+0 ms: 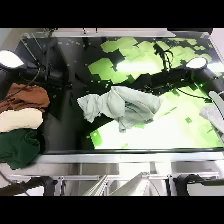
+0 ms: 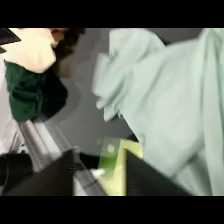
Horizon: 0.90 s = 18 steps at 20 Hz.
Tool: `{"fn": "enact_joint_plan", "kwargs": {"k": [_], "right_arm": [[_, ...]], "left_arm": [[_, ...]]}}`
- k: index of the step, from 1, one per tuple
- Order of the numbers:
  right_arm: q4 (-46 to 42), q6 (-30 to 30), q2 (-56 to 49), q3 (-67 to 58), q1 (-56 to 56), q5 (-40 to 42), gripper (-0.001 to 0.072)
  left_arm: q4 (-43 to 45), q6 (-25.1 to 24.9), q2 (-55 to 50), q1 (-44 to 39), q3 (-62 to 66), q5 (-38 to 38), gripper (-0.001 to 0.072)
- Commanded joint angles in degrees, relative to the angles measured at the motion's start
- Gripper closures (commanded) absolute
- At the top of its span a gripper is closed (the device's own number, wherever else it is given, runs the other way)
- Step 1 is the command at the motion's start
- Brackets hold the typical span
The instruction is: Fold the shirts.
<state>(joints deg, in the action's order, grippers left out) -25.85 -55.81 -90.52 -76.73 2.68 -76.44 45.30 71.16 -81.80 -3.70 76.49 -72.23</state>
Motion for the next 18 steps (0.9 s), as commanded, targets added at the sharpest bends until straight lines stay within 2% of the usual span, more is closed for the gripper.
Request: {"fn": "enact_joint_plan", "kwargs": {"k": [1, 3, 5, 6, 7, 8, 9, 10, 13, 16, 18], "right_arm": [[-0.17, -1.27, -3.41, 0.26, -8.02, -12.85, 0.0479], [-1.70, -2.47, -2.78, 3.28, -13.03, -16.26, 0.0476], [-2.23, -2.51, -0.74, 11.10, -16.00, -16.72, 0.0408], [-2.25, -2.49, 0.72, 16.28, -16.26, -15.76, 0.0407], [-2.19, -2.29, 2.54, 22.47, -15.65, -13.46, 0.0331], [-2.03, -1.01, 4.00, 27.85, -14.16, -10.32, 0.0199], [-1.99, -0.50, 4.79, 32.41, -11.78, -5.90, 0.0110], [-1.97, -0.46, 4.72, 35.15, -9.20, -1.16, 0.0065], [3.69, 0.44, 2.49, 36.59, -0.48, 12.87, 0.0065], [11.98, 0.07, -1.81, 35.10, 5.53, 20.94, 0.0066], [15.69, 0.07, -4.68, 33.59, 6.75, 20.33, 0.0229]], "left_arm": [[0.20, -0.15, -6.71, 4.68, -1.49, -7.45, 0.0370], [0.17, -0.24, -8.55, 6.08, -4.11, -8.02, 0.0370], [0.17, -1.92, -9.75, 6.21, -8.13, -7.28, 0.0370], [0.17, -2.93, -10.12, 6.16, -10.25, -6.23, 0.0370], [0.17, -3.23, -10.82, 6.16, -12.04, -4.66, 0.0370], [0.13, -3.21, -11.72, 6.16, -13.22, -2.91, 0.0370], [0.07, -3.21, -12.61, 6.21, -13.99, -0.98, 0.0370], [0.07, -3.19, -13.75, 6.23, -14.21, 0.52, 0.0370], [-0.48, -3.13, -18.05, 5.90, -11.89, 1.07, 0.0370], [-0.26, -3.15, -21.88, 4.11, -6.69, 0.74, 0.0370], [-0.22, -3.15, -24.48, 2.67, -2.56, 0.35, 0.0370]]}}
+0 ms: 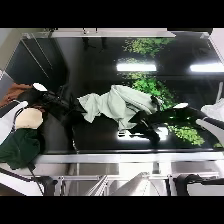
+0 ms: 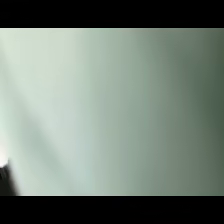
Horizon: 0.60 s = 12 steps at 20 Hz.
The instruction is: Fold the shirts.
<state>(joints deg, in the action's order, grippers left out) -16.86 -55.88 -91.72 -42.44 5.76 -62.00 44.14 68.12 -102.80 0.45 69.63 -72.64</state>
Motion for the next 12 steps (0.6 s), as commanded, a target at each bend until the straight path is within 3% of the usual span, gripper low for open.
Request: {"fn": "enact_joint_plan", "kwargs": {"k": [1, 2, 3, 4, 5, 8, 12], "right_arm": [[8.09, 0.15, -4.46, -1.49, 3.74, 4.92, 0.0407], [8.96, 0.44, -4.83, -2.34, 3.69, 3.74, 0.0569], [9.03, 1.49, -4.68, -3.26, 3.69, 2.60, 0.0651], [9.03, 1.90, -4.26, -4.31, 3.65, 1.14, 0.0691], [9.03, 2.12, -3.39, -5.31, 3.61, -0.35, 0.0692], [9.01, 2.05, 2.27, -8.20, 3.21, -6.05, 0.0692], [9.01, 0.09, 16.81, -13.44, -0.90, -17.09, 0.0692]], "left_arm": [[0.92, -0.11, -4.57, -2.12, 5.99, 0.55, 0.0372], [0.92, -0.11, -5.66, -2.78, 7.89, 0.09, 0.0374], [0.92, -0.11, -6.80, -3.30, 9.75, -1.11, 0.0393], [0.85, -0.11, -7.82, -3.63, 11.54, -2.54, 0.0648], [0.81, -0.11, -8.57, -4.24, 13.29, -3.58, 0.0694], [0.68, -0.11, -6.25, -4.63, 17.11, -7.28, 0.0695], [-3.85, -0.20, 7.87, -2.62, 22.84, -12.20, 0.0695]]}}
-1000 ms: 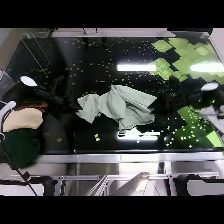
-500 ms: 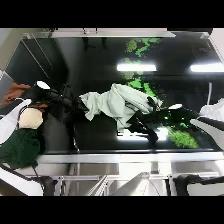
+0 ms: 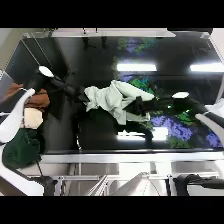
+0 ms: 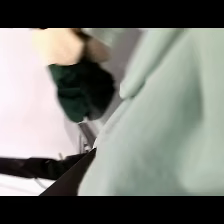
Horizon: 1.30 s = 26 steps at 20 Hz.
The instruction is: Fold the shirts.
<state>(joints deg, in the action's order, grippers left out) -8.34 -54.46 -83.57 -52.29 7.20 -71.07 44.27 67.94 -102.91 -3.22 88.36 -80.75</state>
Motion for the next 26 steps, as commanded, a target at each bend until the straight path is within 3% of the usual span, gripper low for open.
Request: {"fn": "enact_joint_plan", "kwargs": {"k": [1, 3, 5, 9, 11, 13, 16, 19, 23, 24, 25, 26], "right_arm": [[0.48, -1.49, 13.07, -5.70, -3.76, -9.94, 0.0692], [0.46, -1.53, 22.53, -11.10, -6.67, -11.08, 0.0692], [0.46, -1.51, 30.93, -17.44, -8.41, -9.42, 0.0691], [-1.25, -0.74, 42.01, -26.32, -8.52, -4.07, 0.0691], [-4.81, 0.11, 44.83, -26.62, -8.52, 0.72, 0.0691], [-7.85, 0.22, 44.33, -26.60, -8.52, 2.32, 0.0691], [-9.01, 0.17, 38.42, -26.53, -7.28, 0.37, 0.0691], [-18.18, -2.12, 28.55, -24.81, -4.44, 1.22, 0.0692], [-30.69, -10.01, 11.76, -19.02, -6.05, 13.44, 0.0692], [-31.41, -11.72, 7.32, -19.04, -7.65, 14.84, 0.0679], [-30.86, -13.42, 2.93, -19.15, -9.70, 15.63, 0.0370], [-30.32, -15.15, -0.57, -19.17, -11.93, 15.56, 0.0005]], "left_arm": [[-7.34, -0.24, 13.27, 2.01, 6.12, -3.93, 0.0695], [-11.93, -0.57, 25.81, 4.13, 11.41, -0.61, 0.0695], [-9.90, -0.55, 38.47, 5.51, 16.98, 5.73, 0.0694], [3.72, 0.72, 60.02, 5.86, 21.14, 21.44, 0.0685], [9.46, 1.20, 63.78, 5.86, 21.11, 23.63, 0.0685], [12.15, 2.69, 61.37, 5.86, 20.04, 19.67, 0.0683], [9.42, 2.71, 51.82, 5.42, 13.42, 14.47, 0.0681], [8.04, 2.40, 39.08, 5.16, 7.26, 15.65, 0.0681], [7.98, 1.49, 17.57, 4.79, 7.43, 16.33, 0.0677], [8.04, 1.70, 12.22, 4.48, 9.68, 15.85, 0.0559], [8.07, 2.43, 6.84, 4.48, 12.68, 14.53, 0.0266], [8.17, 4.74, 2.45, 4.66, 15.67, 12.79, -0.0013]]}}
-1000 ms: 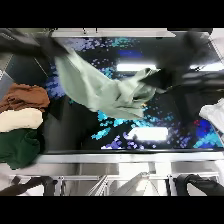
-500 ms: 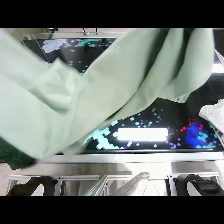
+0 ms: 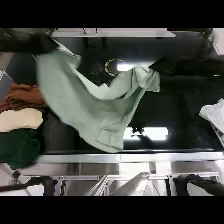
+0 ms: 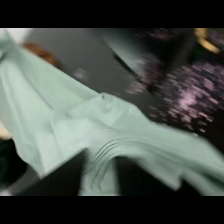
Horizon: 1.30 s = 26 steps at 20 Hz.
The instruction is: Fold the shirts.
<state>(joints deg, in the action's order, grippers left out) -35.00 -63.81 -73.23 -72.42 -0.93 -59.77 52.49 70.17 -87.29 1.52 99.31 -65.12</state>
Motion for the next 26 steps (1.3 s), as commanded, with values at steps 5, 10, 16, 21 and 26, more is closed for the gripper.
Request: {"fn": "enact_joint_plan", "kwargs": {"k": [5, 10, 16, 21, 26], "right_arm": [[-3.50, -4.92, -18.78, 0.96, -17.64, -7.50, 0.0012], [-7.06, -0.39, -20.28, 1.01, -20.44, -9.70, 0.0012], [-5.55, 1.90, -26.82, 1.01, -10.58, -9.49, 0.0011], [3.87, 5.57, -29.59, 0.87, -3.21, -5.44, 0.0012], [6.51, 5.51, -31.47, -0.13, 0.02, -0.02, 0.0013]], "left_arm": [[-0.02, 9.20, -23.23, 4.22, 16.20, -25.16, -0.0006], [-0.02, 10.14, -16.04, 2.08, -2.93, -28.48, -0.0006], [-0.11, 7.23, -5.01, -8.74, -38.12, -18.71, -0.0003], [-0.09, 7.21, -0.48, -11.96, -49.18, -10.67, 0.0013], [-0.20, 7.56, -1.27, -11.80, -47.84, 5.16, 0.0014]]}}
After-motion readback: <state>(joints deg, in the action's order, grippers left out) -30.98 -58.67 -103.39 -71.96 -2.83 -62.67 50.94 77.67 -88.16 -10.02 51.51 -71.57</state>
